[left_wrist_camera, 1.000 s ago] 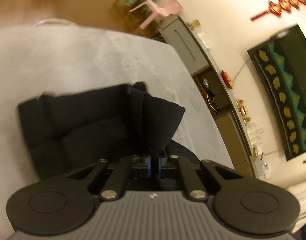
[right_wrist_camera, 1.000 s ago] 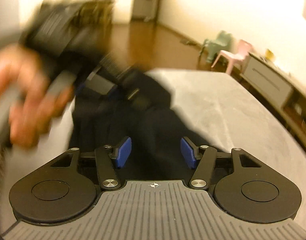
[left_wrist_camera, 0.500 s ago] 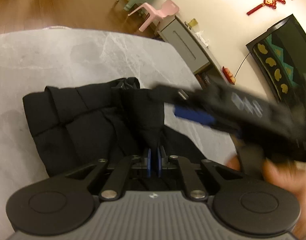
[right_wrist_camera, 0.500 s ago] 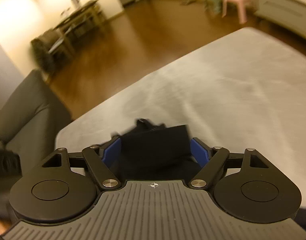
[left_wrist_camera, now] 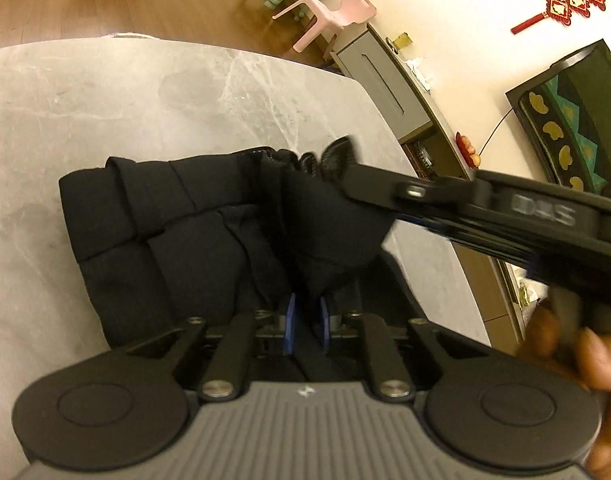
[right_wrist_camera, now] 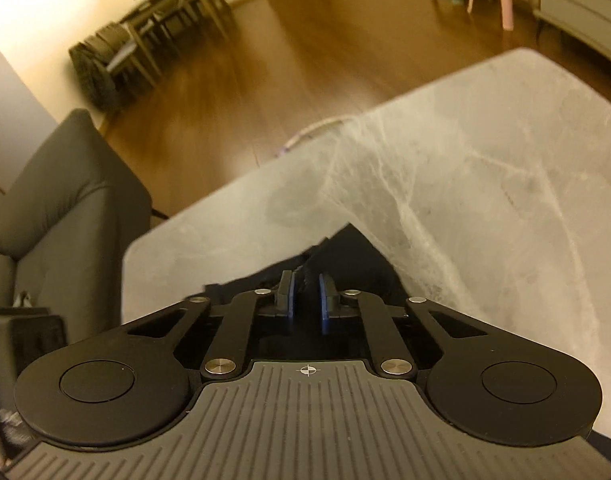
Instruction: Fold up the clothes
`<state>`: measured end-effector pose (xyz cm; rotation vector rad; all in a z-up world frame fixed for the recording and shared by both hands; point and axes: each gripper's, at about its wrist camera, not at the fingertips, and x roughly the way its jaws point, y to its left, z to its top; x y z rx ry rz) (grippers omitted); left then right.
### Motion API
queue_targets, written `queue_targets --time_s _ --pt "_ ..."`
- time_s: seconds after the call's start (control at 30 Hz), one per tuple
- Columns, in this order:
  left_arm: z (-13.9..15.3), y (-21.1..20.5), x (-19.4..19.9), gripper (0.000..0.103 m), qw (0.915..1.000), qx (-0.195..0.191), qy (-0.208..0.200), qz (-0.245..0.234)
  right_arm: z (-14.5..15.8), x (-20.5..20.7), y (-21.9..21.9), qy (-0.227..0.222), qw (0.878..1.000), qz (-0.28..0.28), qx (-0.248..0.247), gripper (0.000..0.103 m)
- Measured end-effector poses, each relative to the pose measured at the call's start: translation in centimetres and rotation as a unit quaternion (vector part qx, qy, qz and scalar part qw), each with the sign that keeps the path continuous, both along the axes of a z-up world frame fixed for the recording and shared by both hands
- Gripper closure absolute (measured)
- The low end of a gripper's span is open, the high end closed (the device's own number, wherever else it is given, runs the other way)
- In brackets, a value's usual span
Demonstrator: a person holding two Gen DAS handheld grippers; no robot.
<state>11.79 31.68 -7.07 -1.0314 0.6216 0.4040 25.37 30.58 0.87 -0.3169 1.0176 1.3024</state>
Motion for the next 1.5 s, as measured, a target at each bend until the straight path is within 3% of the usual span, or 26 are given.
queue_targets --time_s 0.1,0.27,0.4,0.43,0.5,0.53,0.57,0.7,0.87,0.9,0.97,1.1,1.2,1.27,1.5 --pt "-0.1 0.1 0.0 0.089 0.9999 -0.007 0.006 0.007 1.7 -1.0 -1.4 -0.015 1.000 -0.005 0.019 0.103" --pt "0.3 0.1 -0.1 0.088 0.9999 0.002 0.004 0.009 5.6 -1.7 -4.0 -0.058 0.994 -0.045 0.082 0.103" --pt "-1.4 0.6 0.1 0.089 0.9987 -0.040 0.027 0.016 6.4 -1.0 -4.3 -0.060 0.992 -0.062 0.094 0.103" --pt "-1.8 0.8 0.0 0.093 0.9982 -0.047 0.030 0.020 6.0 -0.6 -3.9 -0.060 0.992 -0.070 0.087 0.096" --pt "-1.8 0.9 -0.1 0.093 0.9982 -0.046 0.034 0.020 4.2 0.8 -2.6 -0.044 0.993 -0.090 0.060 0.064" --pt "-1.8 0.9 -0.1 0.093 0.9982 -0.044 0.034 0.021 3.1 1.4 -1.8 -0.034 0.994 -0.093 0.046 0.038" --pt "-1.7 0.8 -0.1 0.093 0.9983 -0.041 0.035 0.021 2.0 2.0 -0.9 -0.023 0.995 -0.093 0.032 0.029" --pt "-1.7 0.9 0.0 0.093 0.9985 -0.037 0.036 0.020 -2.5 3.8 2.8 0.035 0.996 -0.084 -0.018 0.028" --pt "-1.8 1.4 -0.1 0.095 0.9985 -0.040 0.034 0.017 -3.0 3.6 2.2 0.045 0.996 -0.075 -0.030 0.026" --pt "-1.8 1.5 -0.2 0.095 0.9984 -0.042 0.034 0.017 -3.1 3.6 2.1 0.046 0.996 -0.074 -0.032 0.029" --pt "-1.7 1.7 -0.1 0.095 0.9982 -0.045 0.035 0.018 -3.2 3.5 1.7 0.048 0.996 -0.070 -0.035 0.048" --pt "-1.5 2.0 -0.2 0.095 0.9979 -0.050 0.037 0.019 -3.4 3.4 1.0 0.052 0.996 -0.064 -0.042 0.065" --pt "-1.5 2.3 -0.3 0.095 0.9977 -0.053 0.036 0.022 -3.5 3.2 0.5 0.055 0.996 -0.059 -0.048 0.066" --pt "-1.5 2.3 -0.2 0.095 0.9977 -0.052 0.037 0.023 -3.8 3.4 0.0 0.076 0.994 -0.072 -0.039 0.059" --pt "-1.7 2.8 0.0 0.095 0.9981 -0.045 0.037 0.021 -5.1 3.9 -1.6 0.157 0.980 -0.125 0.000 0.058"
